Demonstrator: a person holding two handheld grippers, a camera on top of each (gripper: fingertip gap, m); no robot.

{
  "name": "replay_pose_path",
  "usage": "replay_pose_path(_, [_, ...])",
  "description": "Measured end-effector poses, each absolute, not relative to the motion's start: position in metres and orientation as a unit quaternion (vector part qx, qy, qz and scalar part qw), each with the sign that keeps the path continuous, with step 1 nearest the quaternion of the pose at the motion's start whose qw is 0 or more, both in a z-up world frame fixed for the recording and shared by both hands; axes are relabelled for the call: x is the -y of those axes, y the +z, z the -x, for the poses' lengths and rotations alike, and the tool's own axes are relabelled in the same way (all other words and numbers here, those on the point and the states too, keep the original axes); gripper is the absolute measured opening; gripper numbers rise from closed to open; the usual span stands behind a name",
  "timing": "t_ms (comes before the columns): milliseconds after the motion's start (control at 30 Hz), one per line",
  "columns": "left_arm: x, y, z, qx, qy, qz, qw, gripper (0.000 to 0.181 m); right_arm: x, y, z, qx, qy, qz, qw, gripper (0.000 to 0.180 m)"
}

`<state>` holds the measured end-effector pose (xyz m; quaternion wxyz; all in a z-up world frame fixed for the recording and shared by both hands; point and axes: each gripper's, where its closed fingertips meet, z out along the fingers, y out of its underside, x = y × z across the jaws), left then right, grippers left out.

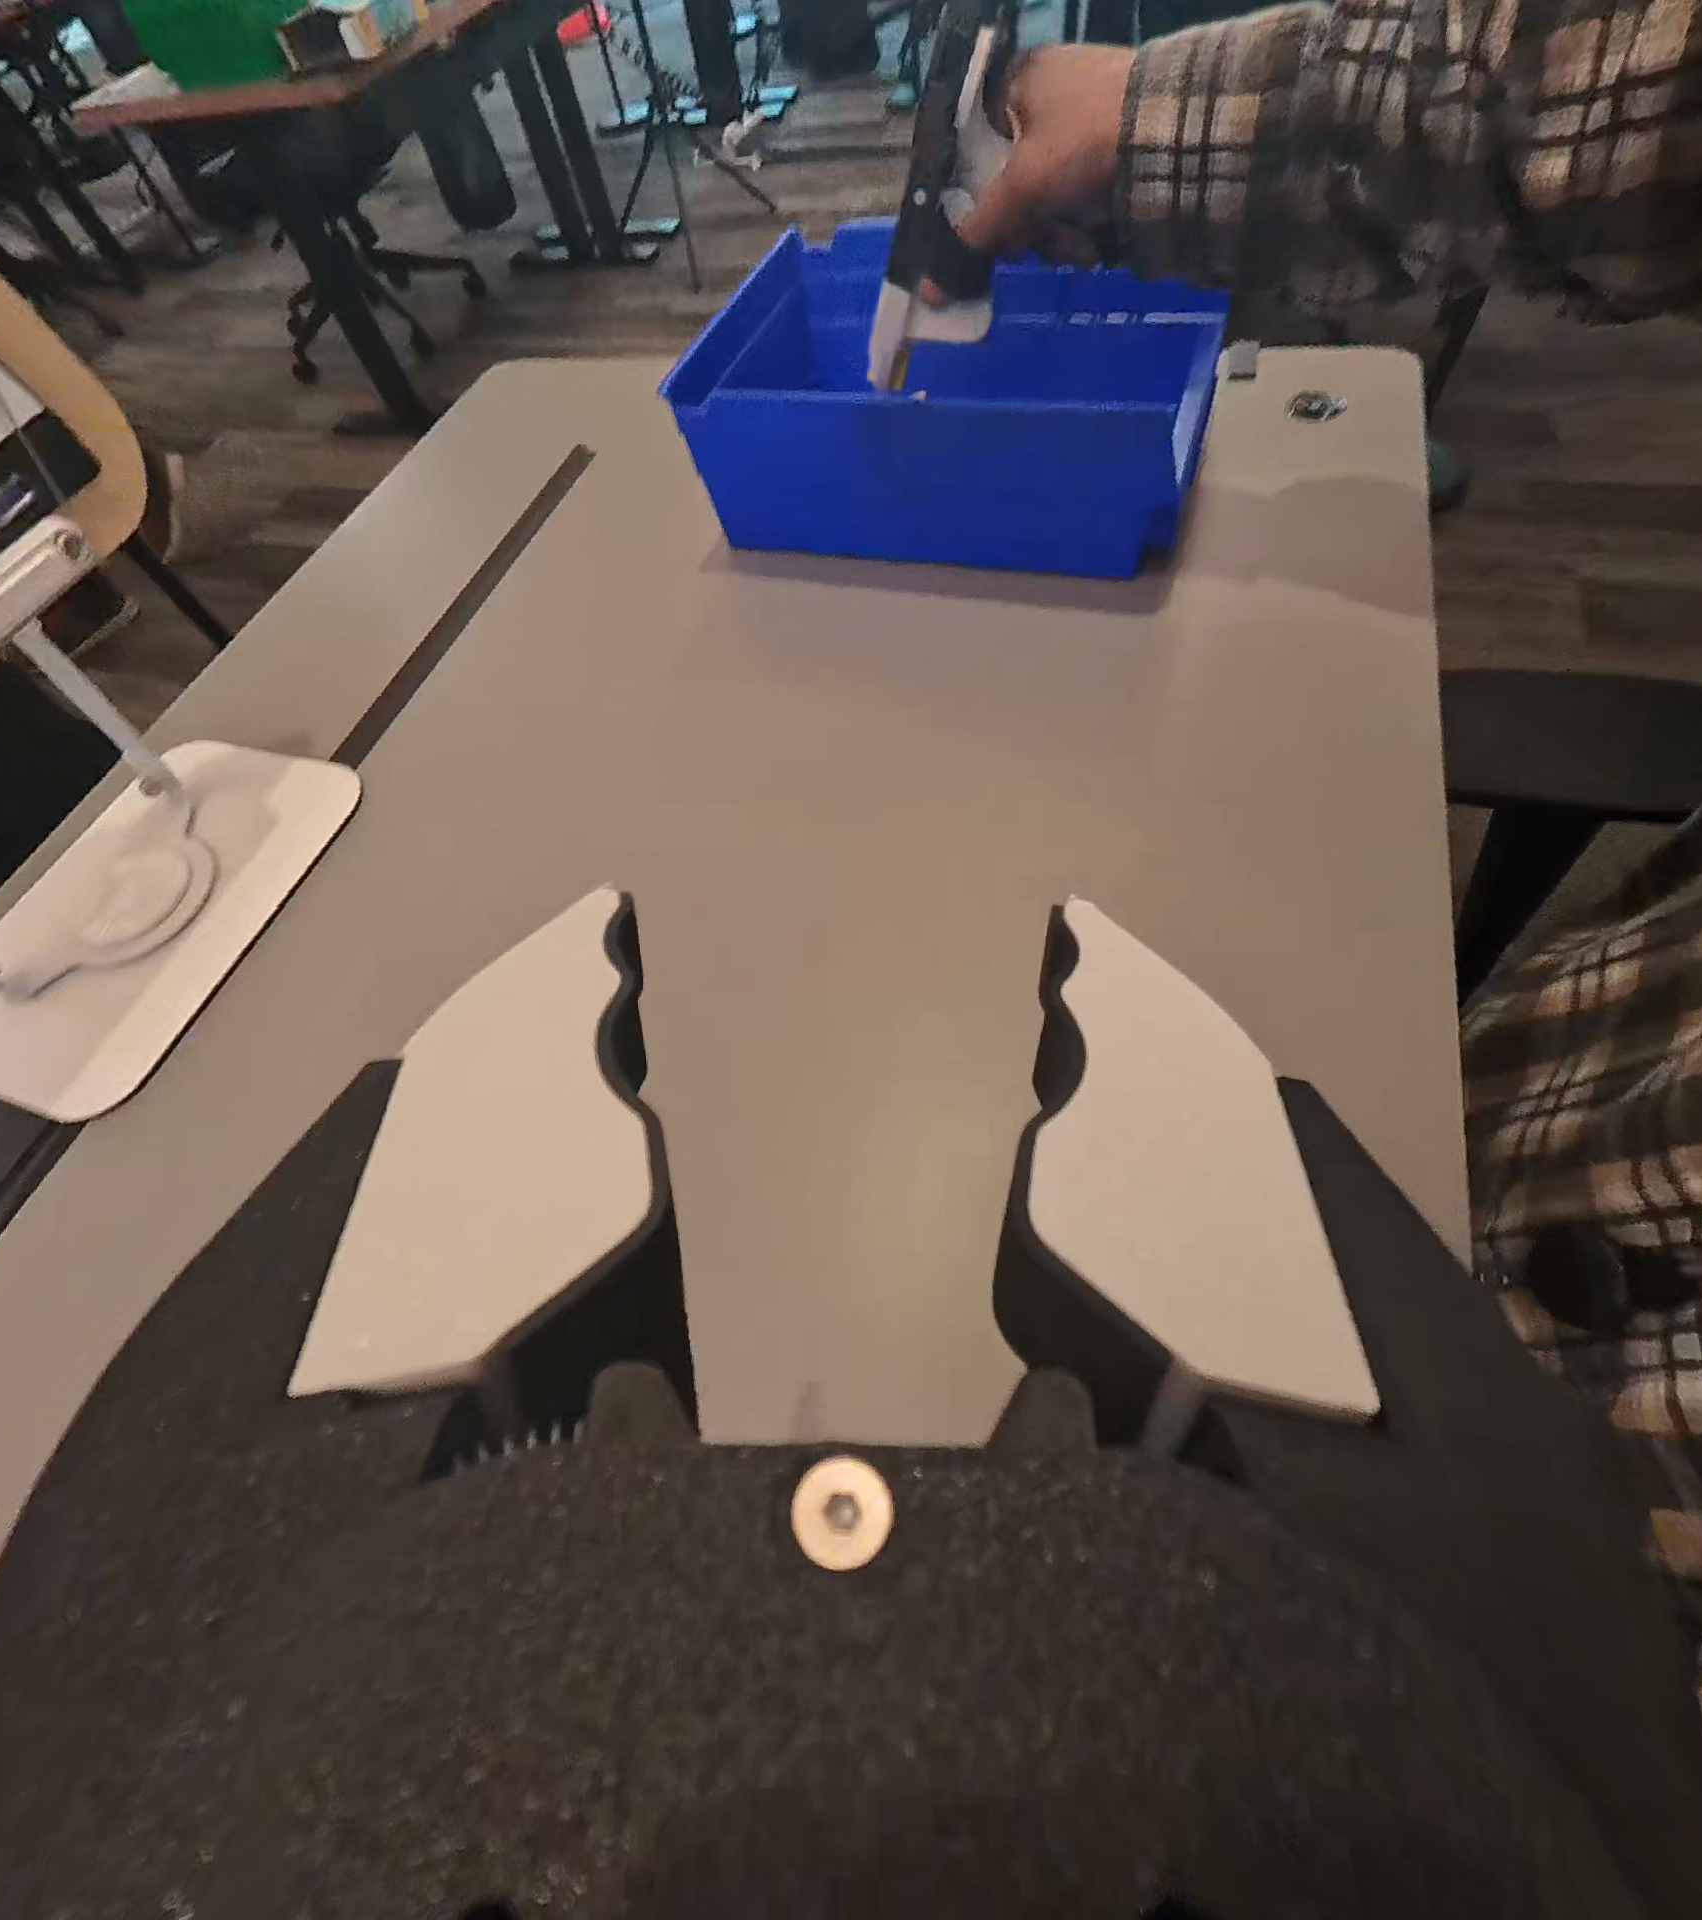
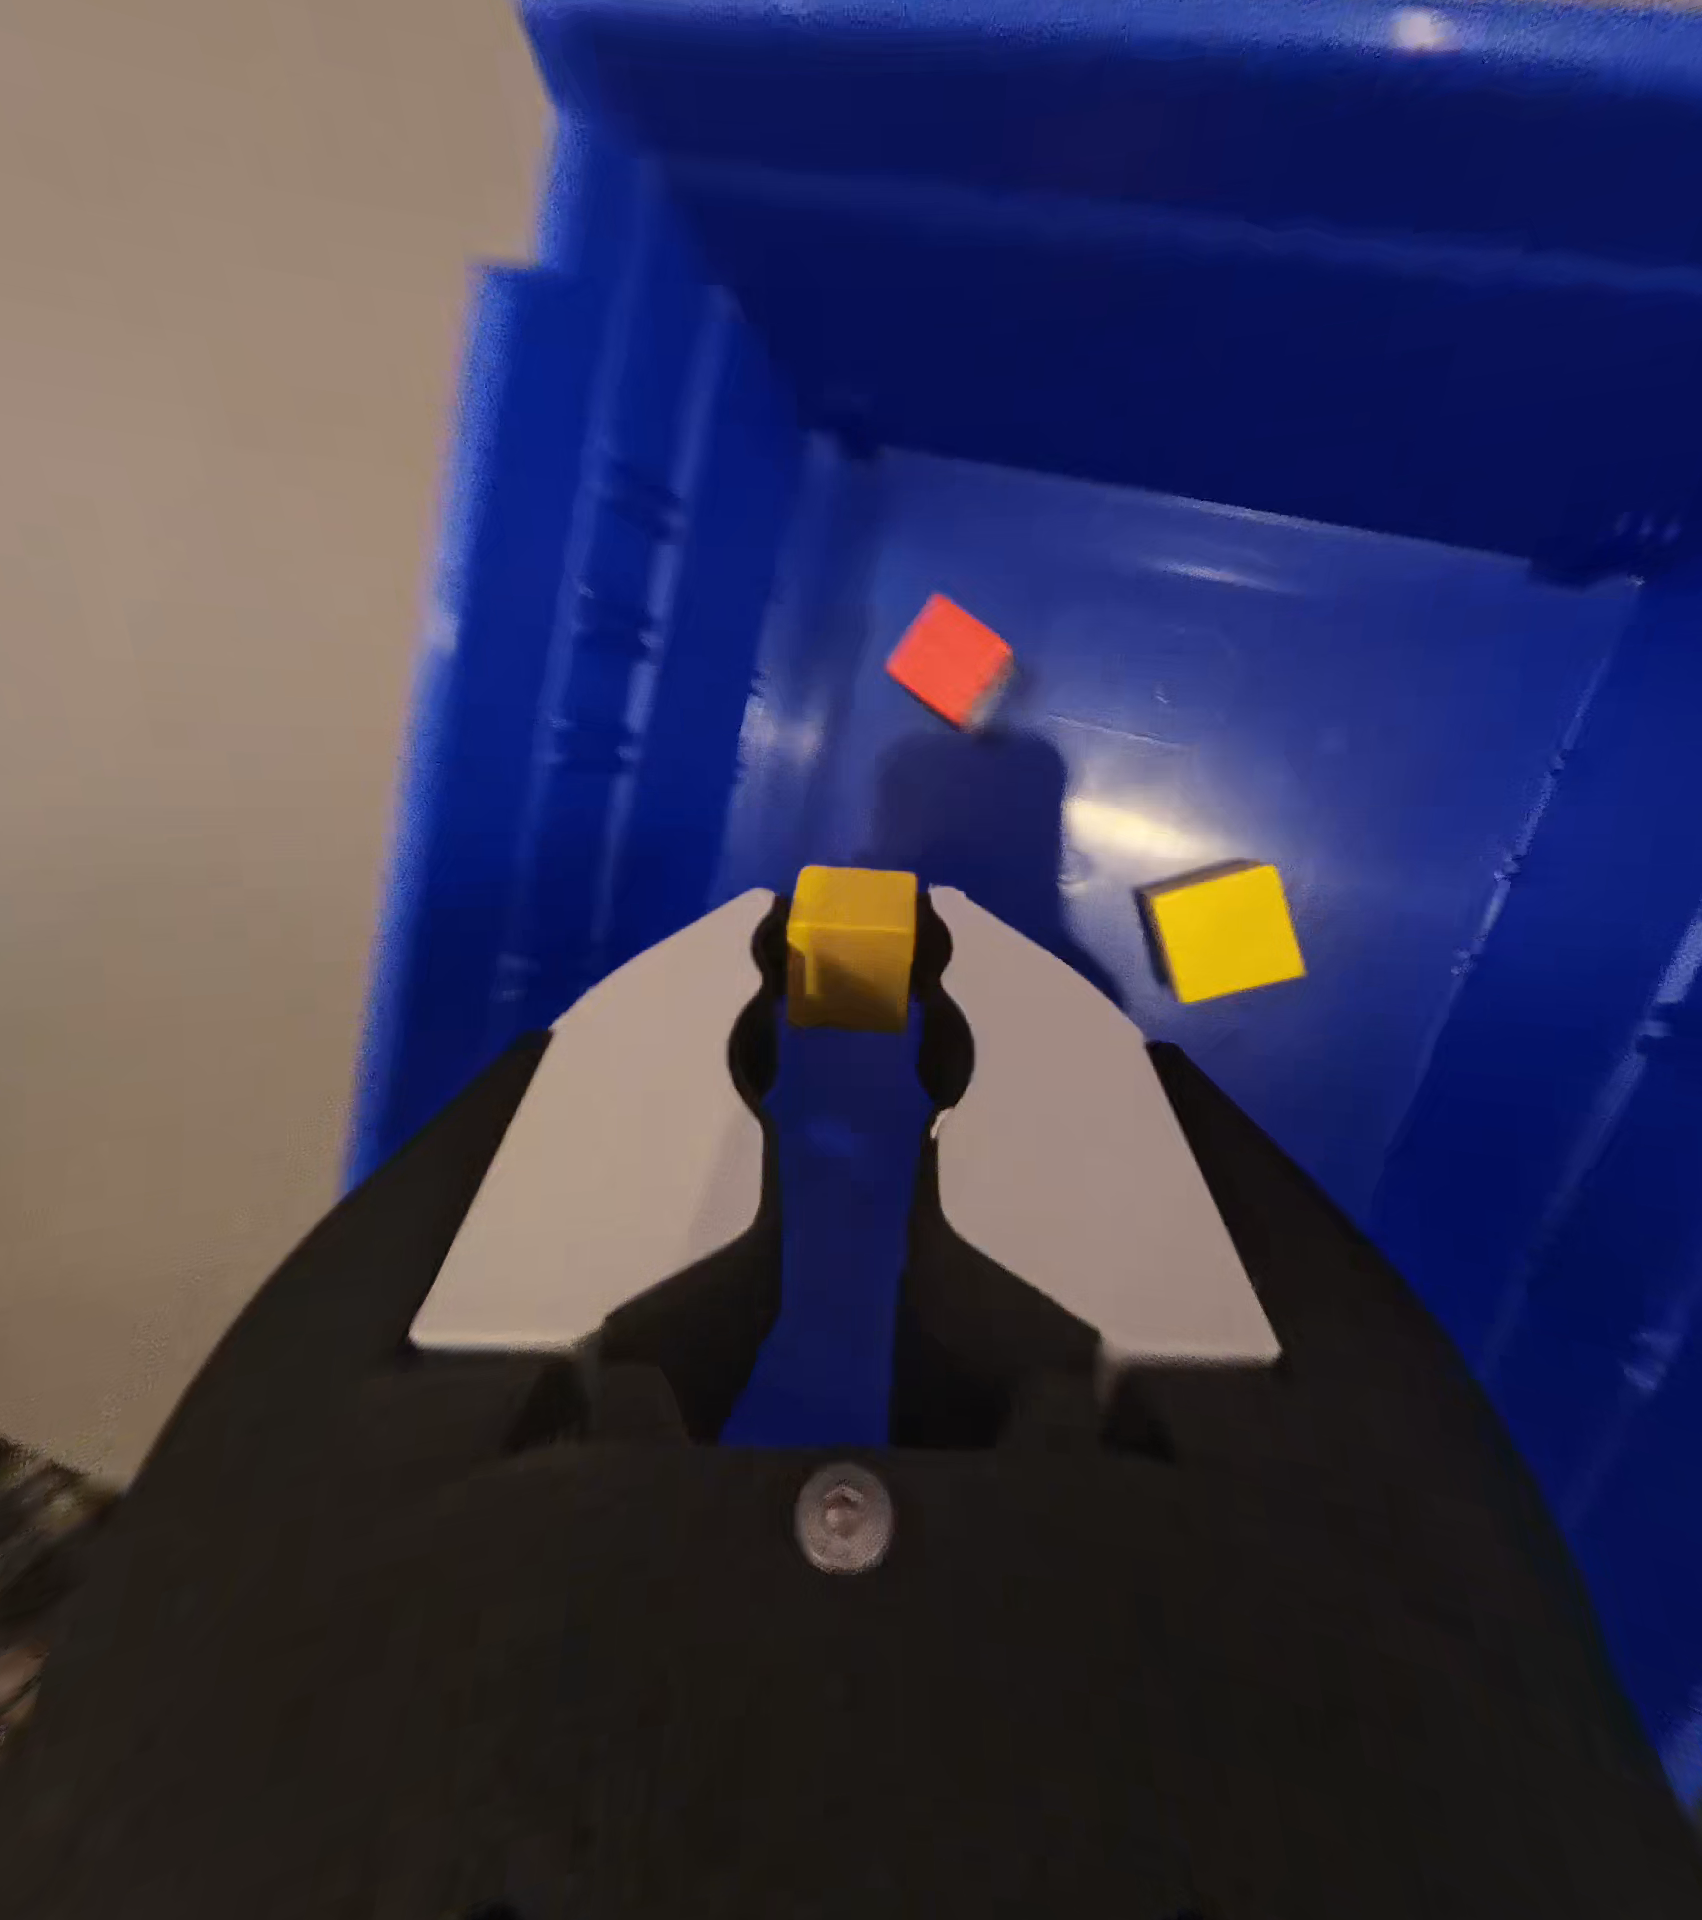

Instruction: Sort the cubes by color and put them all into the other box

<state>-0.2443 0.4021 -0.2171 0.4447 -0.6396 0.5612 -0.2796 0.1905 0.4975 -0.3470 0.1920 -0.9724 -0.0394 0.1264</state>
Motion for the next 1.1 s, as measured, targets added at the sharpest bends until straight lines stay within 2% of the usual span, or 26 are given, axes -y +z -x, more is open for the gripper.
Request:
replay_pose_path(67, [-0.402,-0.22,0.255,-0.559,-0.266,0.651,0.439,0.074,-0.495,-0.366,-0.199,0.058,0.092,0.98,0.167,0.025])
replay_pose_path(167, [-0.404,-0.224,0.284,-0.555,-0.236,0.677,0.421,0.076,-0.491,-0.363,-0.205,0.054,0.095,0.981,0.162,0.046])
replay_pose_path(333, [-0.441,-0.217,0.396,-0.502,-0.118,0.753,0.409,0.074,-0.478,-0.287,-0.201,0.066,0.108,0.96,0.25,0.054])
replay_pose_path(467, [-0.476,-0.225,0.517,-0.436,-0.01,0.834,0.337,0.074,-0.449,-0.224,-0.161,0.124,0.128,0.932,0.315,0.058])
replay_pose_path(633, [-0.501,-0.255,0.616,-0.398,0.049,0.883,0.243,0.072,-0.419,-0.189,-0.089,0.203,0.17,0.896,0.358,0.063])
replay_pose_path(767, [-0.52,-0.29,0.625,-0.369,0.031,0.902,0.221,0.071,-0.403,-0.195,-0.041,0.246,0.204,0.885,0.338,0.063])
replay_pose_path(1000, [-0.556,-0.363,0.603,-0.441,-0.009,0.876,0.195,0.074,-0.39,-0.198,0.002,0.293,0.223,0.878,0.307,0.065])
replay_pose_path(1100, [-0.566,-0.378,0.606,-0.46,-0.016,0.867,0.189,0.075,-0.384,-0.195,0.004,0.3,0.207,0.88,0.305,0.065])
